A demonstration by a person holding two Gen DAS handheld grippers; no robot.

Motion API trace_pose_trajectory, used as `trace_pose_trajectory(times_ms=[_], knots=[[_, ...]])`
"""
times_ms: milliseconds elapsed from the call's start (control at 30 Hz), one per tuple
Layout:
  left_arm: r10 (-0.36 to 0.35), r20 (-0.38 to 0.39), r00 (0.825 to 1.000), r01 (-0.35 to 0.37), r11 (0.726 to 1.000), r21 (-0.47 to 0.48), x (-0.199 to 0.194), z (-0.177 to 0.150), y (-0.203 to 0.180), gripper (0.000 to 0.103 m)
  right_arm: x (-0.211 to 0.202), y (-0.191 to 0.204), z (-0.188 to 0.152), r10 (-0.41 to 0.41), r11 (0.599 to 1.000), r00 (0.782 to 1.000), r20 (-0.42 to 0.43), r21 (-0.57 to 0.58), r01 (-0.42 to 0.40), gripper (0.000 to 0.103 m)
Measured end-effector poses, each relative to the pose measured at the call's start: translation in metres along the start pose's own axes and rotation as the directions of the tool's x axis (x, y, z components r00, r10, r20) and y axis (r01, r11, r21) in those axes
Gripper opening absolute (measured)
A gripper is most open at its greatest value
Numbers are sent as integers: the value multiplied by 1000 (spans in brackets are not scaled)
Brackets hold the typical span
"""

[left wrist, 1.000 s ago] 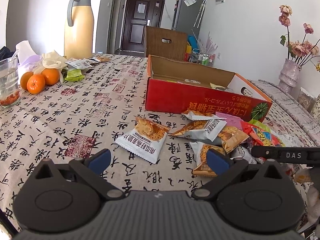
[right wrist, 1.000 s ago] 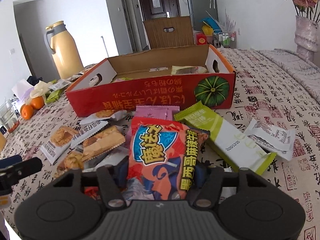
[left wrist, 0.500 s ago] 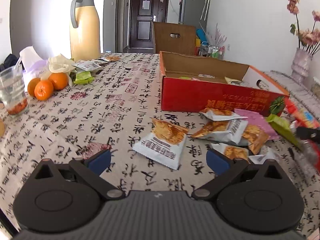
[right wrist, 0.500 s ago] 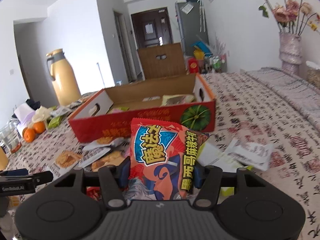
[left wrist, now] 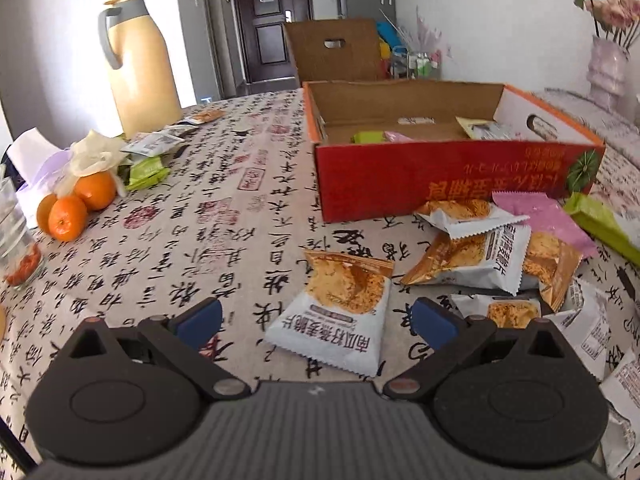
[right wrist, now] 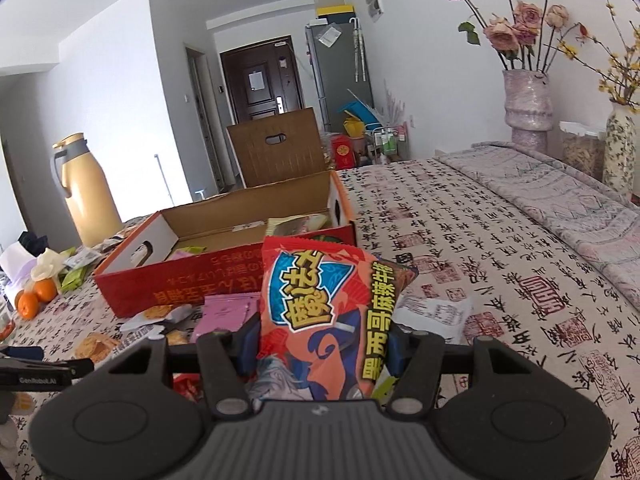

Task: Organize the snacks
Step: 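Grasp the white cracker packet with the left tool and lift it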

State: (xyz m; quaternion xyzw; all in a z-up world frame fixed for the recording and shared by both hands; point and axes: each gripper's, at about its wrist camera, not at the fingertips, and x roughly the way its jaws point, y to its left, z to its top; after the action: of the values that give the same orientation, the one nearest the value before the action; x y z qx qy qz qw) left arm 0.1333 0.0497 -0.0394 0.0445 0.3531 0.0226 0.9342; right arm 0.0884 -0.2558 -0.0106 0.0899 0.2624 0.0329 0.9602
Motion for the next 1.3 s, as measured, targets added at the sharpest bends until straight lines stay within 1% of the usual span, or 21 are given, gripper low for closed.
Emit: trace_pose_trajectory(times_ms=[133, 200, 267, 367, 433, 467, 500, 600, 700, 900, 1000, 1300], knots=[[25, -39, 999, -25, 1000, 11, 15, 1, -5, 103, 0, -4, -2, -8, 1000, 1000, -2, 11, 8, 57], [13, -47, 999, -13, 1000, -7, 20, 1, -4, 103, 1, -5, -3, -7, 1000, 1000, -7, 15, 7, 57], [-2, -53, 999, 0, 1000, -30, 21, 2, 0, 100, 3, -5, -5, -4, 1000, 1000, -14, 14, 4, 57], [-54, -58, 997, 49, 996, -78, 23, 2, 7, 90, 5, -5, -7, 1, 1000, 1000, -22, 16, -1, 57], [-52, -51, 997, 48, 996, -77, 21, 2, 8, 82, 5, -6, -8, 2, 1000, 1000, -22, 19, -1, 57], [-55, -47, 997, 52, 996, -73, 20, 1, 7, 81, 5, -6, -8, 1, 1000, 1000, -23, 21, -1, 57], [-58, -42, 997, 55, 996, -68, 19, 1, 6, 77, 5, -7, -9, 0, 1000, 1000, -23, 22, 0, 57], [-72, -30, 997, 70, 996, -54, 14, 0, 2, 62, 4, -7, -10, 1, 1000, 1000, -23, 24, -1, 57], [-71, -23, 997, 70, 996, -51, 12, -1, -1, 57, 3, -7, -10, 3, 1000, 1000, -22, 24, -3, 57], [-78, -7, 997, 78, 996, -38, 6, -4, -4, 42, 1, -9, -11, 5, 1000, 1000, -22, 25, -5, 57], [-65, 9, 998, 65, 998, -22, 1, -7, -7, 41, 1, -10, -12, 6, 1000, 1000, -23, 28, -6, 57], [-63, 58, 996, 65, 997, -30, -16, -5, -7, 41, 0, -10, -11, 15, 1000, 1000, -19, 27, -14, 57]])
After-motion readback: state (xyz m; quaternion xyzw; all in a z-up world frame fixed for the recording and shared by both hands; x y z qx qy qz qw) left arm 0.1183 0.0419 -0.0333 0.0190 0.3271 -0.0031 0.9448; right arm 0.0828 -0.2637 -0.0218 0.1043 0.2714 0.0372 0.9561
